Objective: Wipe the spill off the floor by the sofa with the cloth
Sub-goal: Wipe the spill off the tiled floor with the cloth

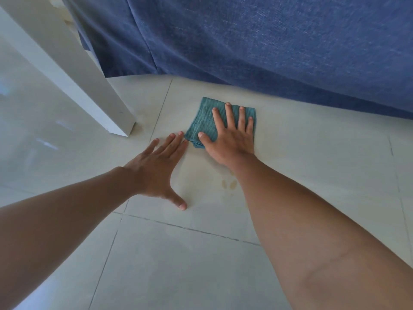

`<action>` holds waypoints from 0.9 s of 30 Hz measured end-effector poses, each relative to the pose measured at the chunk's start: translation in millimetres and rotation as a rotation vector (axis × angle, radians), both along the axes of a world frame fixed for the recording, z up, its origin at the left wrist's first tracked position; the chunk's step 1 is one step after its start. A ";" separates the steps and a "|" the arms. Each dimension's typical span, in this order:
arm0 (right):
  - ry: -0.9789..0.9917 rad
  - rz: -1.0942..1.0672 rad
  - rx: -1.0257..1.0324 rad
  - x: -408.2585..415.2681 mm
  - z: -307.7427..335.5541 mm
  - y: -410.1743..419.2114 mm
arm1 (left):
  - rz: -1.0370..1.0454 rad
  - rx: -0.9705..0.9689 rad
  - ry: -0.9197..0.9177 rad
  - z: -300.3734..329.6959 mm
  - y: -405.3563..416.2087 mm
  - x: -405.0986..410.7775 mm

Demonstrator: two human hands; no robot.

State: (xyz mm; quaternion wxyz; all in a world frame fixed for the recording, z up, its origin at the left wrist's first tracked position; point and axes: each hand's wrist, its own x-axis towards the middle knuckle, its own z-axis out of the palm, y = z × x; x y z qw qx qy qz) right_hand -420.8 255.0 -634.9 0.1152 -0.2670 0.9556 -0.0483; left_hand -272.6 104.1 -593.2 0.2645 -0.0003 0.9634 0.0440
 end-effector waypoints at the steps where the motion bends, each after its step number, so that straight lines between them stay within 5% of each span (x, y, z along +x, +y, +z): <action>1: 0.005 0.000 0.000 0.4 -0.5 -0.9 | -0.001 0.004 0.004 -0.4 -0.5 0.4; 27: -0.051 0.055 -0.003 29.1 1.4 7.7 | -0.042 0.006 -0.050 3.6 -11.5 1.1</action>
